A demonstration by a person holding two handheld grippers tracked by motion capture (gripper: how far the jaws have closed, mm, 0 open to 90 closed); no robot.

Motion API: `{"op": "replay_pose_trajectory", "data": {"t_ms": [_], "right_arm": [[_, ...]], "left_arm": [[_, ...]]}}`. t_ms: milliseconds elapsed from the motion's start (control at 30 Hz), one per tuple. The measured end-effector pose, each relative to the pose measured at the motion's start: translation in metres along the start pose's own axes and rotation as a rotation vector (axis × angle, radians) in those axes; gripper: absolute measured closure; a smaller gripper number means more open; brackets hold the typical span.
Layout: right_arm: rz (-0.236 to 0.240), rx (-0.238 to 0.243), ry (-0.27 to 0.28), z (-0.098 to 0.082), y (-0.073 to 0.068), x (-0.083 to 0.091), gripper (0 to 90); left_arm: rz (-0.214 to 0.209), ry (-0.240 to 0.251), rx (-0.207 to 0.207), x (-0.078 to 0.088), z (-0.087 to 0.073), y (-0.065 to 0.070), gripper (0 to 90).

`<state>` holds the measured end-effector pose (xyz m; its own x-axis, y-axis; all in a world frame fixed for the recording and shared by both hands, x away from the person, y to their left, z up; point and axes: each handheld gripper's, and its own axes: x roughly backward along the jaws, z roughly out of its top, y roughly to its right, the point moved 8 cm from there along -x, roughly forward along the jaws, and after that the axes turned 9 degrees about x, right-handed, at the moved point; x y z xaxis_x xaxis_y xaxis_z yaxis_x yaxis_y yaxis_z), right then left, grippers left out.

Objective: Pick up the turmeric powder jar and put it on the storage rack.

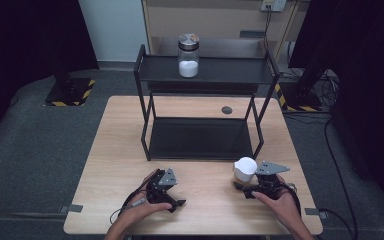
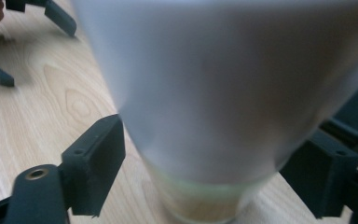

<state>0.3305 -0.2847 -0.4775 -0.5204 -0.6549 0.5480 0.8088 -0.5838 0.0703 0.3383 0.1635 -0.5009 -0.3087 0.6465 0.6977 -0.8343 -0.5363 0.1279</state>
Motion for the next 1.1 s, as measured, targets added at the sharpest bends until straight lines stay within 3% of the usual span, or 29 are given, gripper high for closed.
{"op": "replay_pose_trajectory", "data": {"t_ms": [233,533,867,1100], "right_arm": [[-0.033,0.008,0.006,0.003,-0.002,-0.005,30.9],[-0.037,0.04,0.004,0.003,-0.003,-0.004,32.0],[0.031,0.069,0.05,0.02,0.007,0.004,32.0],[0.089,0.122,0.039,0.041,0.016,0.003,32.0]], "left_arm": [[0.0,0.0,0.0,0.0,0.0,0.0,0.0],[0.0,0.0,0.0,0.0,0.0,0.0,0.0],[0.0,0.0,0.0,0.0,0.0,0.0,0.0],[0.0,0.0,0.0,0.0,0.0,0.0,0.0]]}}
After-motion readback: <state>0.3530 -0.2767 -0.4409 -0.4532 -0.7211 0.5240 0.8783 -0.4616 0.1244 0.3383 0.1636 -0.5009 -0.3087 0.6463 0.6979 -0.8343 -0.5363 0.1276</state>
